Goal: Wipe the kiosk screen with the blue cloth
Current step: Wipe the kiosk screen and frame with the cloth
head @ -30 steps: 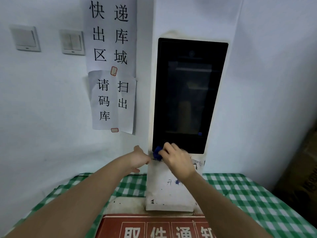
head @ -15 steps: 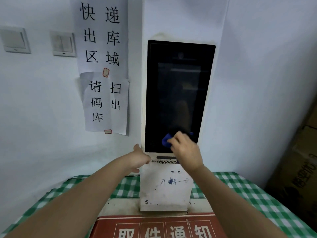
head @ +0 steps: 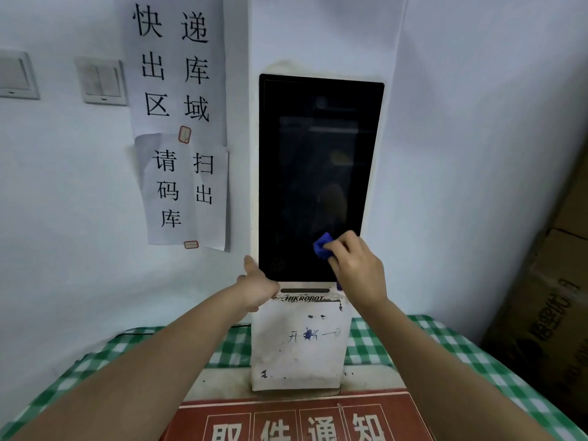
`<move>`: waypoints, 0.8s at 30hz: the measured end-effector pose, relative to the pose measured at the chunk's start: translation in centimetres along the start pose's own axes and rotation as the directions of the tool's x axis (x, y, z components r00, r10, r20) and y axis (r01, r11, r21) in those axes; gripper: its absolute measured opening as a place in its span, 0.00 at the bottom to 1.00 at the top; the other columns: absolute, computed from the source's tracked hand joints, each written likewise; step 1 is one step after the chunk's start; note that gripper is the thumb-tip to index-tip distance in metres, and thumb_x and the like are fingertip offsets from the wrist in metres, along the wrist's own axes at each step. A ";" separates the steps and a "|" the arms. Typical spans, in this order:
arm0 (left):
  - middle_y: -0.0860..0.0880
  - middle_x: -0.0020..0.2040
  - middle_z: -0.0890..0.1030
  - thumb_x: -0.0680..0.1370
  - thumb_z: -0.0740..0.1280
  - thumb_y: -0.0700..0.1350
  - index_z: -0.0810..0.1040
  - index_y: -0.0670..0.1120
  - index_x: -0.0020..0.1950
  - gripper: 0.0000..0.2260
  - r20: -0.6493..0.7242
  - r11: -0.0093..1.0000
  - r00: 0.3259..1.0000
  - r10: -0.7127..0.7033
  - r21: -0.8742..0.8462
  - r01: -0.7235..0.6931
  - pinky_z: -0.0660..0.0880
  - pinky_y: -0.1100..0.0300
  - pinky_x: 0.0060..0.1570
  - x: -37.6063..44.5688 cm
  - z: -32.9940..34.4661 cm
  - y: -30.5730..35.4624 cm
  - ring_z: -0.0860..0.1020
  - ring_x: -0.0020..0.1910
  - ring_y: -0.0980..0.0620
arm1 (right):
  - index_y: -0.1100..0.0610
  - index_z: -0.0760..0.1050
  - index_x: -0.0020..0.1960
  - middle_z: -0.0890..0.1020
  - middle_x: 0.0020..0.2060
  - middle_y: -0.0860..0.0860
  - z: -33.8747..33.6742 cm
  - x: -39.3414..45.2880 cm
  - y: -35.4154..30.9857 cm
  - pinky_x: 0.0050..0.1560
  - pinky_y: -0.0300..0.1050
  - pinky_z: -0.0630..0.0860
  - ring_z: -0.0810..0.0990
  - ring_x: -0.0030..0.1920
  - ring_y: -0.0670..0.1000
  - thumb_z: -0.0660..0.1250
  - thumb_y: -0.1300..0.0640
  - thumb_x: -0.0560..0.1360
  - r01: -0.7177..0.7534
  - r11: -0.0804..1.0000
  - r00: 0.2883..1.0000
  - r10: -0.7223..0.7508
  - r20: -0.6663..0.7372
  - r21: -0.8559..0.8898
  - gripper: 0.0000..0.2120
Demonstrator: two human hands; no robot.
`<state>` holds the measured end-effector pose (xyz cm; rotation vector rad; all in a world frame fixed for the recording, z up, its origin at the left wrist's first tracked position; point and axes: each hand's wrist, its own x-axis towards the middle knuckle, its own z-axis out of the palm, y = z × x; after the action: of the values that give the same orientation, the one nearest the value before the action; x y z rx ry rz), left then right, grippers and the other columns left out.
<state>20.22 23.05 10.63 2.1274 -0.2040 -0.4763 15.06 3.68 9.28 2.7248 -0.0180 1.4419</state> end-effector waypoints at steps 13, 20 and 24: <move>0.41 0.75 0.55 0.77 0.62 0.43 0.33 0.50 0.77 0.42 -0.115 0.999 0.993 -0.034 -0.014 0.033 0.69 0.52 0.66 -0.3 1.7 0.5 0.71 0.64 0.42 | 0.59 0.79 0.45 0.76 0.39 0.53 -0.6 -1.6 2.8 0.19 0.43 0.67 0.75 0.35 0.54 0.74 0.67 0.66 -0.080 0.996 0.997 0.080 0.004 -0.031 0.10; 0.41 0.74 0.57 0.77 0.62 0.43 0.33 0.51 0.77 0.42 -0.108 0.999 0.993 -0.037 -0.001 0.037 0.70 0.50 0.67 -0.1 1.6 0.3 0.70 0.65 0.42 | 0.57 0.77 0.41 0.75 0.37 0.51 1.3 -5.8 2.5 0.18 0.39 0.60 0.74 0.31 0.52 0.79 0.65 0.60 0.039 0.998 0.985 -0.031 0.167 -0.045 0.14; 0.41 0.75 0.56 0.77 0.63 0.43 0.33 0.51 0.77 0.42 -0.085 0.999 0.995 -0.054 -0.004 0.053 0.69 0.49 0.68 0.2 1.3 0.3 0.66 0.69 0.42 | 0.56 0.78 0.47 0.75 0.41 0.50 0.0 -3.6 2.2 0.22 0.45 0.71 0.74 0.35 0.51 0.73 0.63 0.70 -0.241 0.968 0.968 0.235 0.085 0.075 0.08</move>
<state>19.84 21.82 10.17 2.1514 -0.0983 -0.4153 12.98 1.38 6.44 2.9300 -0.3052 1.4213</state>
